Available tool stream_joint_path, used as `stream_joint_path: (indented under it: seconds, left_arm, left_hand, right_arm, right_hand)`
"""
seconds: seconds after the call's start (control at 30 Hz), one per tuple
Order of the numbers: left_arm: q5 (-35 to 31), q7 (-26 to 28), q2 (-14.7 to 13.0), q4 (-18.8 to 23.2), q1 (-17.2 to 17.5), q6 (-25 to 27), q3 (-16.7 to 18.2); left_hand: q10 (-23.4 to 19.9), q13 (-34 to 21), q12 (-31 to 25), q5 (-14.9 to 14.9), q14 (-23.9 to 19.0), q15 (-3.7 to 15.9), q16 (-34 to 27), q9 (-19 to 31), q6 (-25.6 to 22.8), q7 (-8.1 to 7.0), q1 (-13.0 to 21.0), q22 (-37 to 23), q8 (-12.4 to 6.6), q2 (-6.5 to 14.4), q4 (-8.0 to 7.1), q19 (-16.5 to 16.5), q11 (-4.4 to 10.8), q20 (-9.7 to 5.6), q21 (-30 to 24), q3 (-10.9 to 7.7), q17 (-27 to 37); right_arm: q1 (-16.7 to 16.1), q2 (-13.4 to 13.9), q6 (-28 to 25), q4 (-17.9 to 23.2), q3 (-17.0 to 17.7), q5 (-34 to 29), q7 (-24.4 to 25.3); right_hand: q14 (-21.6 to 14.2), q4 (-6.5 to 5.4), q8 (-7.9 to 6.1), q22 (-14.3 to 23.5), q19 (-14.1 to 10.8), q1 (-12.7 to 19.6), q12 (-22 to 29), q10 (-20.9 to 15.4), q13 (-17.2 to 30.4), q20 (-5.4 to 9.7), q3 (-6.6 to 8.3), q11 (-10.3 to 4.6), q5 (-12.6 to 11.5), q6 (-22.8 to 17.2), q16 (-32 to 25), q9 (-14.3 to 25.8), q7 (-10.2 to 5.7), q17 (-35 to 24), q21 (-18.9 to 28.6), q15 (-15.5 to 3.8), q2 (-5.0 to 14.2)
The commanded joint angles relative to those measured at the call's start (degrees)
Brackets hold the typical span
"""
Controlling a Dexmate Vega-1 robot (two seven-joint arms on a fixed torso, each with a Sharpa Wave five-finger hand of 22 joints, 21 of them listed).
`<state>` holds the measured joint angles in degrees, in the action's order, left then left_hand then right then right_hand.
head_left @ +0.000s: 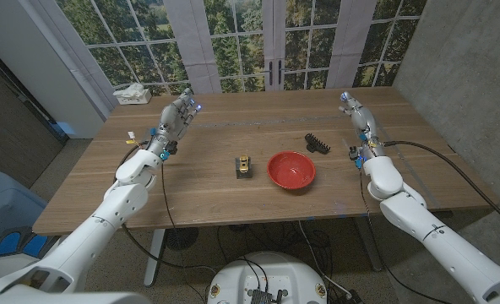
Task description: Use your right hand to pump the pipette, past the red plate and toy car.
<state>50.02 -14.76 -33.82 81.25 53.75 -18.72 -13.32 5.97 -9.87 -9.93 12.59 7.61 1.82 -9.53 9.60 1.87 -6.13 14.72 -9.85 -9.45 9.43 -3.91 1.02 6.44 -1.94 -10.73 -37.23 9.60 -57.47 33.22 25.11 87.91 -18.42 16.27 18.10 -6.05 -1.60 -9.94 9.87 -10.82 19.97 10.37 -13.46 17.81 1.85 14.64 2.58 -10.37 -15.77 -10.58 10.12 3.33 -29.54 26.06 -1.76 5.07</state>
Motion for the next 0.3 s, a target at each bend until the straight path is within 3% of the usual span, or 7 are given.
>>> stream_joint_path:
  seconds: [0.03, 0.1, 0.2, 0.3]
  left_arm:
    - [1.6, -4.8, -1.6, -1.8, -0.2, 1.2, 0.4]
    - [1.6, -5.5, -2.0, -2.0, -0.1, 1.2, 0.6]
    - [2.0, -5.3, -2.6, -1.7, 0.3, 1.9, 0.9]
    - [2.2, -4.9, -3.3, -1.2, 0.5, 3.6, 0.9]
  left_hand:
    - [0.5, 0.1, -0.1, 0.2, 0.7, 5.1, 0.0, 0.0, 0.4, -0.43, -0.6, -0.2, -0.33, 0.9, 0.27, -0.4, 0.21, -2.39, 0.1, -0.08, 0.0]
    - [0.5, 0.1, -0.1, 0.2, 0.8, 5.13, 0.0, 0.0, 0.4, -0.38, -0.6, -0.2, -0.34, 0.9, 0.32, -0.4, 0.19, -2.42, 0.1, -0.05, 0.0]
    - [0.5, 0.1, -0.2, 0.2, 0.8, 5.11, -0.1, 0.0, 0.5, -0.34, -0.6, -0.2, -0.36, 0.9, 0.38, -0.5, 0.15, -2.4, 0.0, -0.01, 0.0]
    - [0.5, 0.1, -0.2, 0.2, 0.8, 5.11, -0.1, 0.0, 0.5, -0.33, -0.7, -0.2, -0.38, 1.0, 0.46, -0.5, 0.13, -2.42, 0.0, 0.01, 0.0]
  right_arm:
    - [-2.4, -1.4, 3.0, 3.1, 2.0, 2.6, -0.8]
    - [-3.5, -1.4, 1.5, 5.1, 2.7, 0.3, 2.0]
    - [-4.5, -2.1, 1.2, 6.7, 3.5, -1.7, 4.6]
    - [-4.5, -2.7, 2.5, 6.5, 3.5, -4.8, 6.2]
  right_hand:
    - [-0.1, 0.38, -0.6, 0.0, -0.1, -0.6, 0.1, 0.2, -0.6, -0.55, -0.28, 0.66, 0.1, -0.5, -0.1, 0.2, 0.94, 0.7, -0.6, 1.38, -0.05]
    - [-0.3, 0.51, -0.73, 0.0, 0.9, -0.8, 0.2, 0.1, -0.8, -0.51, -0.36, 0.71, 0.1, -0.7, -0.2, 0.2, 1.01, 1.0, -1.1, 1.42, -0.16]
    - [-0.5, 0.95, -1.1, -0.1, 4.8, -1.5, 0.6, -0.7, -2.0, 0.59, -0.45, 0.63, 0.0, -1.9, -0.4, 0.2, 1.29, 2.4, -3.6, 1.55, -0.09]
    - [-0.7, 1.17, -1.35, -0.2, 4.8, -1.7, 0.9, -1.6, -2.4, 1.06, -0.46, 0.53, 0.0, -2.7, -0.5, 0.2, 1.37, 2.9, -3.9, 1.24, -0.04]
